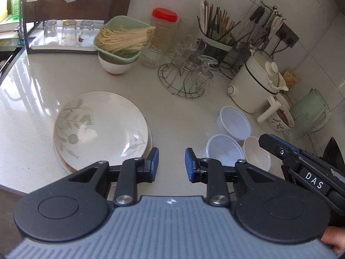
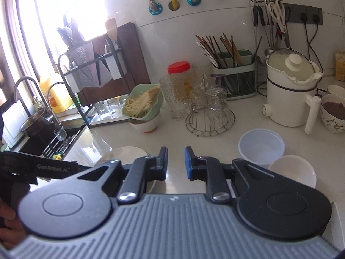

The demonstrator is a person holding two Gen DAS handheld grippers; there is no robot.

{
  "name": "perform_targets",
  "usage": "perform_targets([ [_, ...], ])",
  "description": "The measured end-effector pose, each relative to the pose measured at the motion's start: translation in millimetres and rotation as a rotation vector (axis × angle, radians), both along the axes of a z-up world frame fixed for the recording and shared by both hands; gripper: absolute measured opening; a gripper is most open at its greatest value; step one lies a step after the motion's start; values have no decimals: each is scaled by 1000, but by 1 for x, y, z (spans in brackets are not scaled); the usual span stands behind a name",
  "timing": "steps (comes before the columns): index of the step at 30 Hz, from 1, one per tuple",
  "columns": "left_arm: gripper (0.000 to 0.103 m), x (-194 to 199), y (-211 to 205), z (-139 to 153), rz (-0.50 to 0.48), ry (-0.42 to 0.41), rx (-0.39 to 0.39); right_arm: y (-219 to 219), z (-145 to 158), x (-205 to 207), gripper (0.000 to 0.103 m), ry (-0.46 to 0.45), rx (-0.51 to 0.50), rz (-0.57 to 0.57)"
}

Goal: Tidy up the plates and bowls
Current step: 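Pull both tools back from the plates and move toward the plastic bowls, then close both tools on the rim of a translucent plastic bowl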

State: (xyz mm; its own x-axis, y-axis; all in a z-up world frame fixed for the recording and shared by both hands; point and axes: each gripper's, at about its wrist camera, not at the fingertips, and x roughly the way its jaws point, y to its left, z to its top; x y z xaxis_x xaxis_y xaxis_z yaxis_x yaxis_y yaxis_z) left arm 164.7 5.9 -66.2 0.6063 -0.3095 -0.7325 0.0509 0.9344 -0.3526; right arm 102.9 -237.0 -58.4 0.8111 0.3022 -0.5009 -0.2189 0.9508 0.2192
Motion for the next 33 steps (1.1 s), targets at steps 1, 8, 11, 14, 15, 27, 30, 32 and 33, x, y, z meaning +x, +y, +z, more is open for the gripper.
perform_targets([
  [1, 31, 1, -4, -1, -5, 1, 1, -3, -1, -1, 20, 2, 0, -4],
  [8, 47, 13, -26, -14, -55, 27, 25, -21, -15, -3, 21, 23, -17, -46],
  [11, 53, 20, -35, -21, -70, 49, 29, -27, -17, -7, 21, 22, -35, -56],
  [14, 55, 26, -35, -22, -43, 36, 30, -36, -18, -3, 29, 44, -29, -90],
  [15, 56, 31, -34, -22, -33, 40, 30, -40, -19, -2, 39, 47, -24, -104],
  [27, 65, 59, -70, -52, -127, 101, 13, -76, -47, 5, 67, 161, 65, -246],
  [30, 65, 62, -84, -64, -162, 112, 11, -78, -58, 10, 66, 197, 73, -263],
  [32, 65, 66, -90, -70, -169, 125, -7, -79, -65, 13, 66, 209, 77, -270],
  [33, 65, 68, -93, -73, -173, 127, -19, -79, -68, 14, 64, 214, 73, -277],
])
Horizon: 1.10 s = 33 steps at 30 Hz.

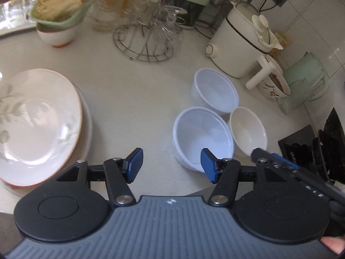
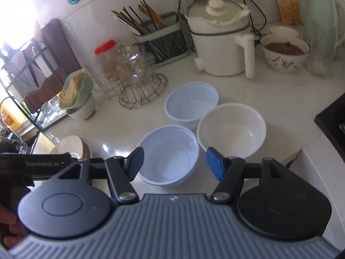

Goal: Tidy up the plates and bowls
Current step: 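Close both tools on the rim of a translucent plastic bowl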

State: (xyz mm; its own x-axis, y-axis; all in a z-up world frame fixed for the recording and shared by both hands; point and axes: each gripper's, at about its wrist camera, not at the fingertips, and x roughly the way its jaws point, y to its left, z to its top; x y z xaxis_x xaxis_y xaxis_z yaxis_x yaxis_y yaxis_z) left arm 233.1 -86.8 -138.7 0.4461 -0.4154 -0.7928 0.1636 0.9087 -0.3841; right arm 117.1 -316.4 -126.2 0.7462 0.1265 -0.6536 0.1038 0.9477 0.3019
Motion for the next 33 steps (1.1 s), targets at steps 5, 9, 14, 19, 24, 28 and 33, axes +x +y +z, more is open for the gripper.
perform_targets([
  [5, 63, 18, -14, -9, -26, -2, -21, -2, -16, 11, 54, 35, 36, -2],
  [9, 60, 38, -31, -17, -59, 0, 13, -2, -28, 19, 43, 59, 42, -25],
  [14, 43, 54, -49, -32, -91, 16, 58, -4, -43, 28, 32, 90, 28, -32],
  [19, 29, 57, -55, -40, -105, 27, 111, -1, -52, 32, 28, 81, 31, -14],
  [24, 28, 63, -43, -37, -107, 27, 101, 0, -49, 38, 28, 83, 67, -14],
  [28, 28, 66, -29, -33, -79, 16, 123, 15, -45, 45, 28, 73, 63, 12],
  [33, 28, 77, 1, -34, -29, 46, 126, 34, -45, 63, 28, 61, 73, 71],
])
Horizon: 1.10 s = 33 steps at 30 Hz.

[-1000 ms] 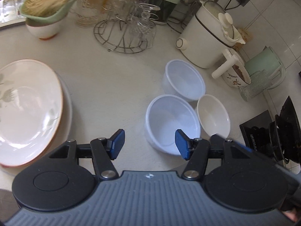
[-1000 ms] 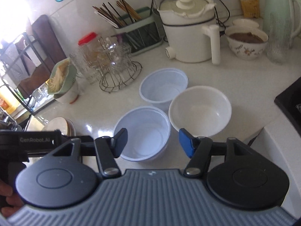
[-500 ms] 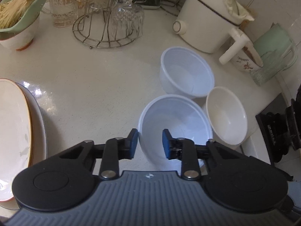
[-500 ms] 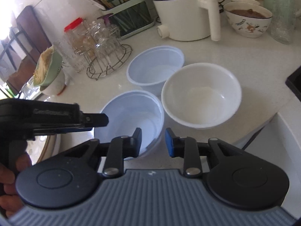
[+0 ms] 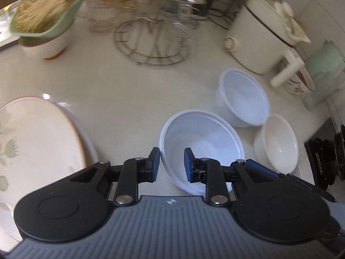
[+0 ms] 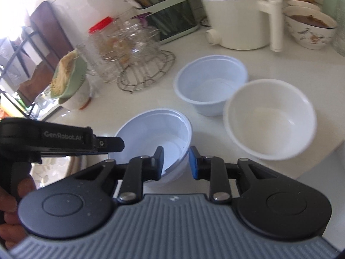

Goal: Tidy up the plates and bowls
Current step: 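Close both tools on the rim of a translucent plastic bowl, then lift the plastic bowl with both tools and carry it over the other plastic bowl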

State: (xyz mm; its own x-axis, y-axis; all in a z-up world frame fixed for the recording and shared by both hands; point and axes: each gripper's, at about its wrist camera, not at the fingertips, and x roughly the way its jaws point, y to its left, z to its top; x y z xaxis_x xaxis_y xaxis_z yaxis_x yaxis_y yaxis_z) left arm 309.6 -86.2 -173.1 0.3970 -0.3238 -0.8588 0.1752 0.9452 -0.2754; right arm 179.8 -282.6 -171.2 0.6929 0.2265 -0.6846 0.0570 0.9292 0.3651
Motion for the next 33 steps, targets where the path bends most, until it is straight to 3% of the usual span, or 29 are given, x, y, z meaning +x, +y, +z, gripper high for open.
perform_targets([
  [9, 30, 8, 29, -8, 61, 32, -24, 35, -2, 26, 30, 59, -104, 95],
  [14, 37, 14, 40, -8, 87, 76, -44, 34, -2, 33, 30, 79, -62, 74],
  [16, 40, 12, 42, -3, 98, 68, -52, 34, -1, 33, 37, 82, -55, 58],
  [21, 45, 5, 37, 17, 70, 26, 1, 37, 6, 32, 48, 64, -102, 57],
  [26, 45, -5, 34, 44, 32, -31, 32, 31, 23, 27, 48, 20, -92, 44],
  [33, 45, -31, 33, 93, 29, -120, -2, 26, 61, 8, 48, -46, -64, 35],
])
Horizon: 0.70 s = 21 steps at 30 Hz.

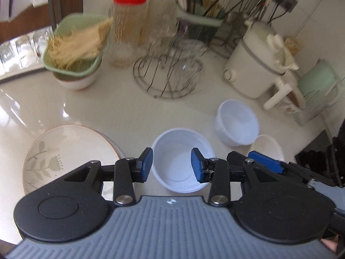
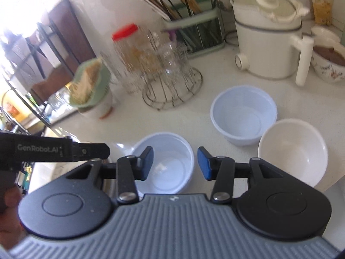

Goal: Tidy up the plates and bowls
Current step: 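Lift the plastic bowl with both tools and carry it over the other plastic bowl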

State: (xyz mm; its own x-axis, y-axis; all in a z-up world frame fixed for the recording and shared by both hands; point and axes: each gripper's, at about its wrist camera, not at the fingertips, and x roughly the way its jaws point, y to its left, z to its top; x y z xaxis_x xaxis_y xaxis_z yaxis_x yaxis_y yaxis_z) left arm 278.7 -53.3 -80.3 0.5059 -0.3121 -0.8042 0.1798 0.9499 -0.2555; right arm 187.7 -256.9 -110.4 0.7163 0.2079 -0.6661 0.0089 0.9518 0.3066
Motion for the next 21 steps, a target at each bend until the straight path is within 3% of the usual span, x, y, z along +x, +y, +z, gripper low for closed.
perform_targets([
  [9, 45, -50, -7, 56, -5, -83, 1, -10, 65, -46, 48, -106, -24, -11],
  [14, 45, -74, -3, 72, 14, -83, -42, -16, 80, -67, 48, -134, -8, -1],
  [21, 45, -101, -8, 78, 7, -93, -45, -17, 89, -93, 48, -156, -10, 22],
])
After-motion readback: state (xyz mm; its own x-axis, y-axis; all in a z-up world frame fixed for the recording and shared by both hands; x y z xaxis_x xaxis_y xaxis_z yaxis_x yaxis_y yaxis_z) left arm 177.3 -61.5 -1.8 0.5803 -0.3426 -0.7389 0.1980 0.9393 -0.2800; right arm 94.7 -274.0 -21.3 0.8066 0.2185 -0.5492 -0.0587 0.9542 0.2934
